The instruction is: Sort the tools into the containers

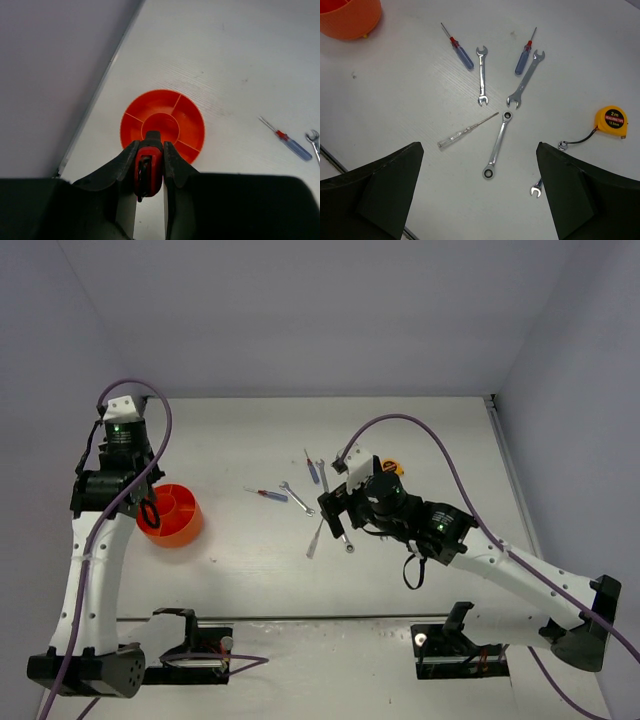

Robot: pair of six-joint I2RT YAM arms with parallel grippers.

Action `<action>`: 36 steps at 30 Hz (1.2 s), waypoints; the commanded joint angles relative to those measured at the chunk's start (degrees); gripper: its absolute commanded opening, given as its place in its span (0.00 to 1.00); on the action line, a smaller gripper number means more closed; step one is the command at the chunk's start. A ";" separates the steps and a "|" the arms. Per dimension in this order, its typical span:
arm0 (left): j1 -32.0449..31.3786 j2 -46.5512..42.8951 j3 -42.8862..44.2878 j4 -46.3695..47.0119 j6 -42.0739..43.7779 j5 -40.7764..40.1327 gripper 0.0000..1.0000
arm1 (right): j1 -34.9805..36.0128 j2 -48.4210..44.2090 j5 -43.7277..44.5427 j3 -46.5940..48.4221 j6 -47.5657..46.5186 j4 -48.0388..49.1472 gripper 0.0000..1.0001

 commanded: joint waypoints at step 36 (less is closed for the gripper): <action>11.26 6.50 -14.90 18.39 -0.29 13.48 0.45 | -1.44 -2.41 4.12 -11.57 5.57 2.83 0.94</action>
